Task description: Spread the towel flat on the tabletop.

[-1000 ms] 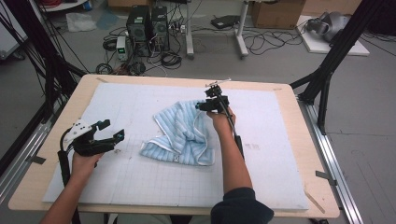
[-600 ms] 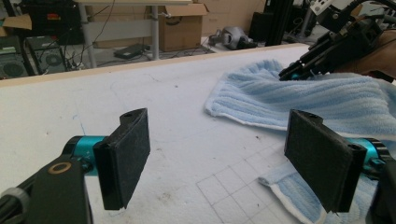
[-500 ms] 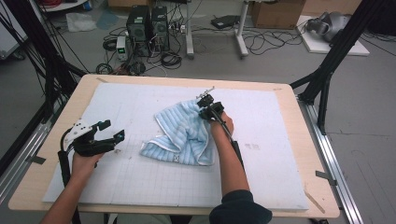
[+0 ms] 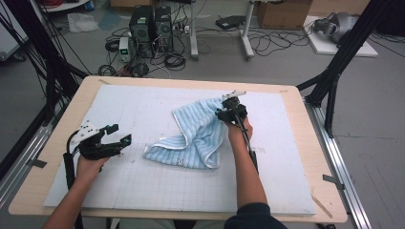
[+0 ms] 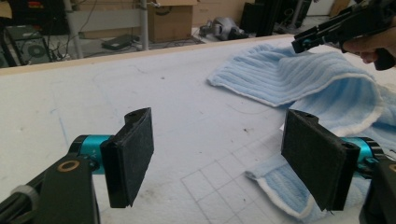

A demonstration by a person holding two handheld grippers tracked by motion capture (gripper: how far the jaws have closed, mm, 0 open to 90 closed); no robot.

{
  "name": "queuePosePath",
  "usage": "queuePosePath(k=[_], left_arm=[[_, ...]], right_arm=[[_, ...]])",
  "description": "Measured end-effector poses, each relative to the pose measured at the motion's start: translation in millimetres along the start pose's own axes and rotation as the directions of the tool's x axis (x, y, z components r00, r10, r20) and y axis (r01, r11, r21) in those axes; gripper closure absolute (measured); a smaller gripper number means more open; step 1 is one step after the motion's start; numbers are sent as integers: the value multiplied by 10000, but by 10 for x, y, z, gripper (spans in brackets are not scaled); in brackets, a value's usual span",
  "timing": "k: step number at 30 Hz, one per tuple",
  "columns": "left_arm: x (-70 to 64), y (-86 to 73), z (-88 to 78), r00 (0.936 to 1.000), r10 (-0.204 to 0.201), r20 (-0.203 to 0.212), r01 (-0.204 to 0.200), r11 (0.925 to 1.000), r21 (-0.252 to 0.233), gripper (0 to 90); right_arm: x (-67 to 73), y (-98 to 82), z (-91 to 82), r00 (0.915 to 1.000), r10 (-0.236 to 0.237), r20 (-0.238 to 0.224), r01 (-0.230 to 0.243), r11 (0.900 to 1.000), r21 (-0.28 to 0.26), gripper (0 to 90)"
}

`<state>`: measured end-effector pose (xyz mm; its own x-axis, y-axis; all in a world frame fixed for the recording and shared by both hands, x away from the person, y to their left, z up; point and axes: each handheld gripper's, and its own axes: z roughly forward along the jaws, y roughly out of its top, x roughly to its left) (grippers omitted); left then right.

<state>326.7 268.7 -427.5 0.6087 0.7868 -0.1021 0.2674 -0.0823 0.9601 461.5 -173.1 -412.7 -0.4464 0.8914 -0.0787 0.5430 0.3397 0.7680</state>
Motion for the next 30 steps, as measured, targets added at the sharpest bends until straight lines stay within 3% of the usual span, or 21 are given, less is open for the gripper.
queuePosePath(k=[7, 14, 20, 27, 30], left_arm=[[-39, 111, 199, 9978, -350, 567, 338, 9992, 210, 281], [-104, 295, 674, 9957, -452, 811, 390, 9963, 768, 289], [-233, 428, 1091, 9920, -180, 1247, 30, 9928, 1197, 308], [-365, 484, 1564, 9899, 132, 1411, -430, 9767, 2102, 315], [-412, 455, 1745, 9898, 447, 1351, -809, 9577, 2762, 316]], right_arm=[[-41, -291, -436, 9953, 156, -956, -215, 9979, -607, 477], [-9, -578, -774, 9871, -110, -1595, 4, 9978, -662, 458], [18, -742, -924, 9819, -403, -1849, 271, 9969, -733, 448], [-9, -791, -946, 9812, -401, -1889, 254, 9965, -795, 451], [-12, -800, -929, 9806, -362, -1928, 221, 9970, -748, 452]])
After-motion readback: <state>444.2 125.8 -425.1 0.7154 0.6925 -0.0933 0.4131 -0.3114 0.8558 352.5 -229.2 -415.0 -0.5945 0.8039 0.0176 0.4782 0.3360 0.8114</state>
